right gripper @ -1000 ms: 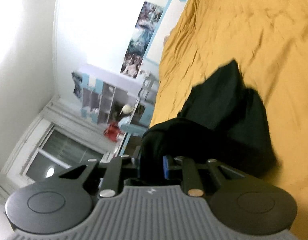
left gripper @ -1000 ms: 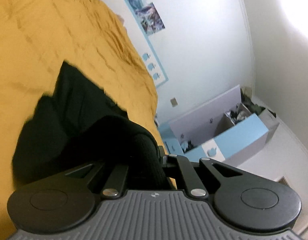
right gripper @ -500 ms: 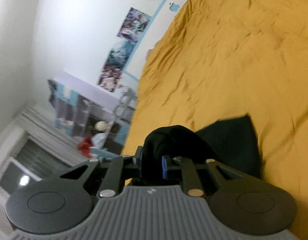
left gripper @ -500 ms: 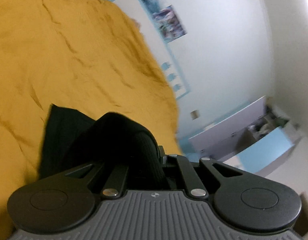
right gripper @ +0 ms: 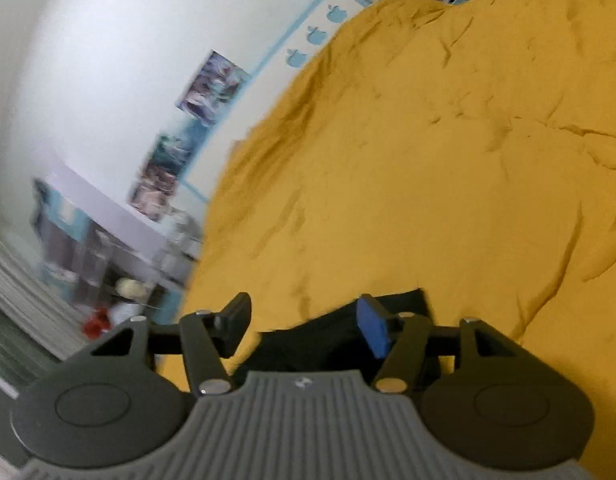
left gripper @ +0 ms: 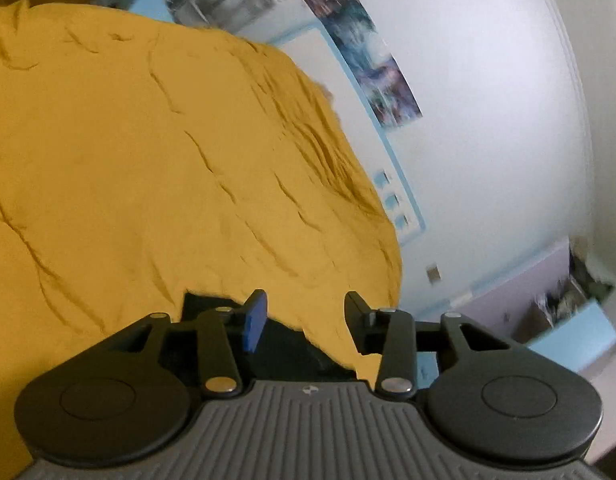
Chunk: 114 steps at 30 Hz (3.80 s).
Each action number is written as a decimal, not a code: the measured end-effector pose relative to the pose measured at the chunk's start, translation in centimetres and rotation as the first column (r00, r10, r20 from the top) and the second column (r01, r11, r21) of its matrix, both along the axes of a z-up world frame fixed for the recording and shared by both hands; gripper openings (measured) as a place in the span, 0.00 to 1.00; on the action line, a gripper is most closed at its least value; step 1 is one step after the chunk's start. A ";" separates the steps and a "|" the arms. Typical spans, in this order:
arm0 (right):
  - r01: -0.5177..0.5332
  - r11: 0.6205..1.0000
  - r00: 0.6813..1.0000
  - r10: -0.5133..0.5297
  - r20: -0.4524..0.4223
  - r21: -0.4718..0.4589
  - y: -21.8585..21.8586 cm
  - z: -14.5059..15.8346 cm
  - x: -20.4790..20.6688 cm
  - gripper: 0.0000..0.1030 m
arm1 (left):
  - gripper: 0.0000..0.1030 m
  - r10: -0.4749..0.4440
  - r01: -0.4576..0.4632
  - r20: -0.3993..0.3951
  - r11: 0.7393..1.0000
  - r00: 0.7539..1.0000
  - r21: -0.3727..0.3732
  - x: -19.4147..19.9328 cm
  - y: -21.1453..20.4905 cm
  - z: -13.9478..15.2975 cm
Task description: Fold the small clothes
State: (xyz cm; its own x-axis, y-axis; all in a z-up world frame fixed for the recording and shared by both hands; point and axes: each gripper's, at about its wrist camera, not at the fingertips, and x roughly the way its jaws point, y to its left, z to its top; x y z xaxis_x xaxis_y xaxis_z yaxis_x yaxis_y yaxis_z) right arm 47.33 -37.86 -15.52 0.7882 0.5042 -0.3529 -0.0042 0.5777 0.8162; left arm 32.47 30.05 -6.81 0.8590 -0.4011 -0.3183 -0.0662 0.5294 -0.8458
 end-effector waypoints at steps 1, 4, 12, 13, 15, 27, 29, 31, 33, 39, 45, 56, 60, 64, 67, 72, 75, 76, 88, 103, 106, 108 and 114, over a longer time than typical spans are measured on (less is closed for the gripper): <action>-0.045 0.999 0.999 0.045 0.001 0.003 0.5 0.3 -0.3 0.55 | 0.46 -0.051 0.051 -0.012 0.998 0.999 0.020 -0.4 -1.0 0.2; -0.241 0.970 0.970 0.241 -0.029 0.023 2.8 0.3 -0.4 0.57 | 0.50 -0.204 0.206 -0.059 0.978 0.977 0.028 0.1 -4.8 -0.8; -0.551 0.830 0.826 0.529 -0.196 -0.085 11.8 -2.5 1.8 0.56 | 0.50 -0.477 0.527 -0.286 0.839 0.831 0.133 3.9 -15.4 -6.8; -0.576 0.810 0.809 0.544 -0.221 -0.114 12.6 -3.0 2.2 0.56 | 0.50 -0.485 0.538 -0.290 0.831 0.825 0.139 4.3 -15.9 -7.4; -0.588 0.793 0.801 0.543 -0.254 -0.161 13.7 -3.7 2.7 0.56 | 0.49 -0.472 0.530 -0.299 0.835 0.829 0.151 5.5 -16.2 -7.9; -0.188 0.958 0.981 0.195 0.011 -0.218 11.3 -1.9 6.3 0.63 | 0.44 -0.115 0.115 0.029 0.993 0.993 -0.005 9.0 -10.1 -6.3; -0.193 0.966 0.981 0.192 -0.020 -0.171 10.4 -1.9 6.4 0.63 | 0.45 -0.106 0.106 0.007 0.993 0.994 -0.043 8.5 -9.3 -6.3; -0.203 0.968 0.979 0.199 -0.041 -0.145 9.7 -1.9 5.3 0.63 | 0.45 -0.129 0.128 -0.022 0.991 0.991 -0.048 7.4 -9.1 -6.0; -0.220 0.968 0.975 0.216 -0.046 -0.122 8.2 -1.5 2.9 0.63 | 0.45 -0.175 0.174 -0.028 0.985 0.984 -0.018 4.8 -8.4 -5.5; -0.225 0.970 0.969 0.214 -0.123 -0.086 3.1 -0.7 -9.5 0.65 | 0.51 -0.167 0.170 -0.097 0.985 0.981 0.022 -5.5 -8.8 -3.4; -0.162 0.983 0.955 0.177 -0.238 0.083 0.5 -2.9 -19.2 0.72 | 0.54 -0.045 0.028 -0.247 0.997 0.968 -0.072 -13.3 -9.4 -5.9; 0.058 0.978 0.919 0.026 -0.393 0.202 0.9 -7.1 -20.4 0.72 | 0.69 0.090 -0.128 -0.350 0.988 0.932 -0.088 -11.8 -10.5 -9.9; 0.092 0.974 0.924 -0.006 -0.383 0.208 1.5 -6.8 -18.3 0.73 | 0.78 0.108 -0.152 -0.341 0.983 0.934 -0.104 -10.1 -10.8 -10.4; 0.178 0.961 0.930 -0.094 -0.355 0.212 2.0 -7.3 -16.5 0.73 | 0.75 0.130 -0.184 -0.306 0.971 0.943 -0.154 -8.7 -10.6 -11.5; 0.214 0.964 0.910 -0.138 -0.390 0.157 2.9 -7.6 -14.8 0.32 | 0.18 0.154 -0.229 -0.295 0.943 0.943 -0.241 -8.2 -10.3 -12.8; 0.183 0.975 0.920 -0.123 -0.371 0.129 2.6 -5.5 -13.7 0.09 | 0.10 0.162 -0.239 -0.279 0.932 0.947 -0.272 -8.2 -10.1 -11.4; 0.129 0.986 0.954 -0.094 -0.286 0.103 2.3 -1.9 -13.8 0.06 | 0.07 0.145 -0.193 -0.206 0.952 0.968 -0.237 -8.3 -10.4 -8.1; 0.121 0.988 0.961 -0.093 -0.261 0.093 2.0 -0.6 -14.1 0.03 | 0.05 0.140 -0.180 -0.187 0.959 0.972 -0.219 -8.5 -10.6 -7.1; 0.163 0.985 0.910 -0.125 -0.395 0.062 -6.1 -3.8 -26.6 0.02 | 0.05 0.037 -0.121 -0.297 0.954 0.954 -0.272 -19.9 -15.1 -11.6; 0.050 0.944 0.998 -0.063 -0.030 -0.327 -9.2 5.5 -26.0 0.52 | 0.26 0.077 -0.019 -0.213 0.964 0.974 0.265 -21.0 -10.3 -0.2; -0.005 0.892 0.997 0.040 0.068 -0.452 -6.0 6.5 -21.6 0.56 | 0.36 0.000 0.036 -0.105 0.939 0.994 0.342 -15.9 -11.2 1.0; -0.051 0.844 0.988 0.120 0.096 -0.534 -3.8 6.3 -18.5 0.59 | 0.44 -0.053 0.073 -0.059 0.898 0.997 0.434 -12.4 -12.3 0.7; -0.094 0.692 0.974 0.212 0.076 -0.716 -0.1 3.8 -10.6 0.60 | 0.46 -0.132 0.192 -0.149 0.825 0.980 0.532 -3.8 -13.5 -3.6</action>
